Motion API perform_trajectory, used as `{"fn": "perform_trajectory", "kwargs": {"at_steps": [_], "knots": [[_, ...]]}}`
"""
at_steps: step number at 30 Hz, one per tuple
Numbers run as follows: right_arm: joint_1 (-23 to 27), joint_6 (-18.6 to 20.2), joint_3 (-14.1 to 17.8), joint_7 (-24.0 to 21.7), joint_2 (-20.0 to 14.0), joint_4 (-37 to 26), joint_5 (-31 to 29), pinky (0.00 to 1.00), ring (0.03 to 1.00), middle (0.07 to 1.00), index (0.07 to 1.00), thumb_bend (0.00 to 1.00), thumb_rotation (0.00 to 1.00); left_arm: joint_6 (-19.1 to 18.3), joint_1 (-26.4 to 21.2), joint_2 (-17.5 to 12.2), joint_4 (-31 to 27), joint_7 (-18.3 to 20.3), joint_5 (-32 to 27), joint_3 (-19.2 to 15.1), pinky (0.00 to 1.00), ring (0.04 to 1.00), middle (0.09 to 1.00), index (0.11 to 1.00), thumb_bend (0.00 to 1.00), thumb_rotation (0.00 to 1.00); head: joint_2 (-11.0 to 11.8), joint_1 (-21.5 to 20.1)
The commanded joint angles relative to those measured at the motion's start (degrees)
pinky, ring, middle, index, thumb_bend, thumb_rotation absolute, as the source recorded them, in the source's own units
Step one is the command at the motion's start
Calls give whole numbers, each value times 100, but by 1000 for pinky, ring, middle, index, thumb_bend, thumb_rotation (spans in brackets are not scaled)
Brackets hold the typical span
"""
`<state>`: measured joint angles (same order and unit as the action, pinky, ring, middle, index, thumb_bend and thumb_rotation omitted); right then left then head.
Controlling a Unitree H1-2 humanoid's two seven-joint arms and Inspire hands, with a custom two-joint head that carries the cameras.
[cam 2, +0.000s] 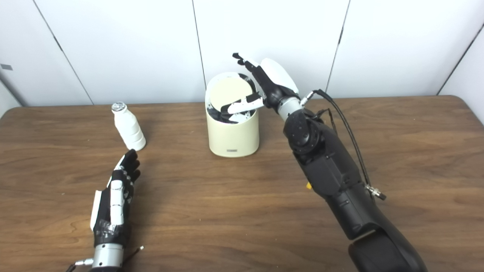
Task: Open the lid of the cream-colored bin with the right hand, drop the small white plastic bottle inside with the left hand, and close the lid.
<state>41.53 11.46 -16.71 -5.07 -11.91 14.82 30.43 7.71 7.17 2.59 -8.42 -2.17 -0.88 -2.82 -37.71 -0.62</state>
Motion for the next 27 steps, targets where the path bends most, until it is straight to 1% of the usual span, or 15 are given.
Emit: {"fn": "perform_trajectory", "kwargs": {"at_steps": [1,6,11,16,22,27], "knots": [[256,-53,32,88,-74,8,135,844,901,900,923,715,306,94,98,93,175,-6,-54,58,960,948,944,928,529,975,-3,-6],[245,-55,55,101,-73,26,120,838,901,902,924,709,335,75,100,77,174,7,-52,64,964,958,953,931,546,972,-3,-6],[248,-41,107,109,-71,63,76,822,899,905,926,702,402,34,91,92,144,-12,-20,69,963,954,949,925,547,968,-29,1],[240,70,175,37,-66,28,4,795,894,907,926,703,434,28,91,112,130,-12,-52,69,960,951,946,924,525,972,-50,-14],[226,74,224,-22,-85,15,-59,782,888,905,921,700,436,27,79,80,154,26,-75,72,973,961,955,933,543,972,-63,-9],[227,92,225,-48,-110,26,-65,778,885,907,920,701,444,-10,98,108,107,17,-101,70,969,957,952,928,538,963,-98,-12]]}}
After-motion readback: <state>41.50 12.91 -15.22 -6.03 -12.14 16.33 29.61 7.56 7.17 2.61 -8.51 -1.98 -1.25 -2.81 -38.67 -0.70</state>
